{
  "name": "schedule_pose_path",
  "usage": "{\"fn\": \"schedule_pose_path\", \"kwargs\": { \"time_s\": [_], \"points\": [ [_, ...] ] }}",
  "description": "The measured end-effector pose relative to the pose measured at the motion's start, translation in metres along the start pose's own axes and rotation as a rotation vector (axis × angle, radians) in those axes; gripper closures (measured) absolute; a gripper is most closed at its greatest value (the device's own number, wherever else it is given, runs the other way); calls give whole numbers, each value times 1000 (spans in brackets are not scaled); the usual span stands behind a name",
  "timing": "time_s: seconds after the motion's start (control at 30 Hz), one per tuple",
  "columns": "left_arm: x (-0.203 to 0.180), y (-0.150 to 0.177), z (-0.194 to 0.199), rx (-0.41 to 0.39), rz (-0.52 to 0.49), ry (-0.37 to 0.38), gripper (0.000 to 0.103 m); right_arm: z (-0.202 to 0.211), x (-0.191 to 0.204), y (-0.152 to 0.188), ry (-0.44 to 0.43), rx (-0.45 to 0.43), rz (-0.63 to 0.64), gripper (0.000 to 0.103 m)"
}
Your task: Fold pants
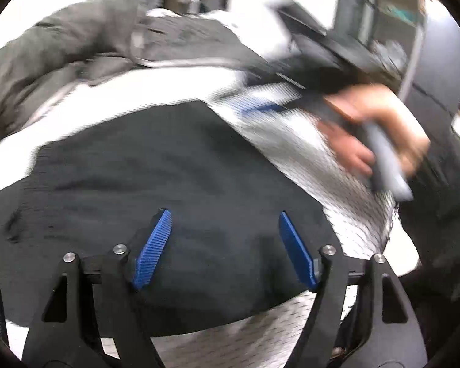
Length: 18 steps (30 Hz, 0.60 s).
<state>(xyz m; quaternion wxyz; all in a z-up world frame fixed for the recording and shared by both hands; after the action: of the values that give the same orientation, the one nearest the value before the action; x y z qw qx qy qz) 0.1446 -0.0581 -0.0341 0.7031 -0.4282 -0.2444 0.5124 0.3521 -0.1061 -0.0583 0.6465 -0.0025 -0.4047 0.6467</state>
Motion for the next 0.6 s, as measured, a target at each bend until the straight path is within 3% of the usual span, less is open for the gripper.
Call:
{"fn": "schedule_pose_path", "kwargs": {
  "time_s": [0.13,0.2,0.3,0.37,0.4,0.43,0.5,0.6],
  "points": [
    [80,-9,25,-56,138,-164,26,29,6,34,-1,7,-23,48],
    [122,-2,30,-27,190,-260,26,32,8,54,-33,26,-33,48],
    [167,13,35,7,283,-315,26,23,13,74,-30,90,7,48],
    [179,26,38,32,334,-308,27,11,14,76,-18,100,30,54],
    [183,32,37,52,360,-274,27,7,16,73,-12,93,36,75],
    [186,36,34,69,367,-254,29,3,18,68,-16,93,34,85],
    [184,44,29,110,364,-208,31,1,21,55,-22,57,30,90],
    [170,59,30,152,316,-183,35,-6,21,40,24,27,57,88]
  ]
}}
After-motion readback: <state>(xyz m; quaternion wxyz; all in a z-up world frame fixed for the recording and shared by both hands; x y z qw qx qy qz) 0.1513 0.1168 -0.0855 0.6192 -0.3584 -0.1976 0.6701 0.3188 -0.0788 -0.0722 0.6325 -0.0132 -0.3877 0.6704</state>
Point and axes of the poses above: each gripper's, at about its wrist camera, not at the fingertips, and z roughly against the way its jaws point, x to its left, y to its underside, the point moved 6 cm from there along -z, roughly the way its jaws point, and after that the axes turned 10 degrees about -x, right-handed, at the moved point
